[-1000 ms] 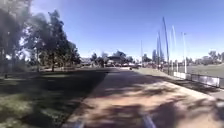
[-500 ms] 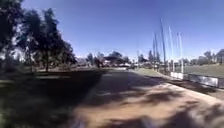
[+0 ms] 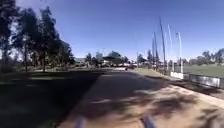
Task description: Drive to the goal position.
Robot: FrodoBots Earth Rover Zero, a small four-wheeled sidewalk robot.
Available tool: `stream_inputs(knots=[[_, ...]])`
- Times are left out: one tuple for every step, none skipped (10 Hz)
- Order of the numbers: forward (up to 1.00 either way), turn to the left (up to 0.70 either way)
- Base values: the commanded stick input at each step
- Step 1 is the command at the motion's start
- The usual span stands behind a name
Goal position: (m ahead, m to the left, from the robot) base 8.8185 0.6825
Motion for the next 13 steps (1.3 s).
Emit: stream_inputs(knots=[[0.85, 0.0], [0.85, 0.0], [0.85, 0.0], [0.85, 0.0], [0.85, 0.0], [0.85, 0.0], [0.85, 0.0], [0.85, 0.0], [0.85, 0.0], [0.85, -0.24], [0.85, -0.28], [0.85, -0.31], [0.85, 0.0]])
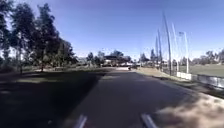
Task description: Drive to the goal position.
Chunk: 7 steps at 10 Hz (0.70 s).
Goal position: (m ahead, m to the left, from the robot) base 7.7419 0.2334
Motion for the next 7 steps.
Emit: stream_inputs(knots=[[0.85, 0.0], [0.85, 0.0], [0.85, 0.0], [0.85, 0.0], [0.85, 0.0], [0.85, 0.0], [0.85, 0.0]])
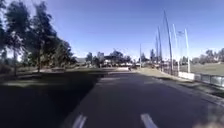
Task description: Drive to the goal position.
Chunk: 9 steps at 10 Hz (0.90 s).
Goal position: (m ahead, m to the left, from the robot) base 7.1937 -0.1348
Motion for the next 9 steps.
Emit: stream_inputs(knots=[[0.85, 0.0], [0.85, 0.0], [0.85, 0.0], [0.85, 0.0], [0.85, 0.0], [0.85, 0.0], [0.85, 0.0], [0.85, 0.0], [0.85, 0.0]])
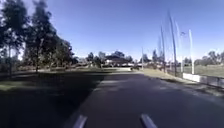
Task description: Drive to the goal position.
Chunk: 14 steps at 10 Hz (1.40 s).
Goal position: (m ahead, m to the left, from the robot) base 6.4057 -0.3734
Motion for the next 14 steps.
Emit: stream_inputs(knots=[[0.85, 0.0], [0.85, 0.0], [0.85, 0.0], [0.85, 0.0], [0.85, 0.0], [0.85, -0.08], [0.85, -0.2], [0.85, -0.32], [0.85, -0.2], [0.85, -0.1], [0.85, 0.0], [0.85, 0.0], [0.85, 0.0], [0.85, 0.0]])
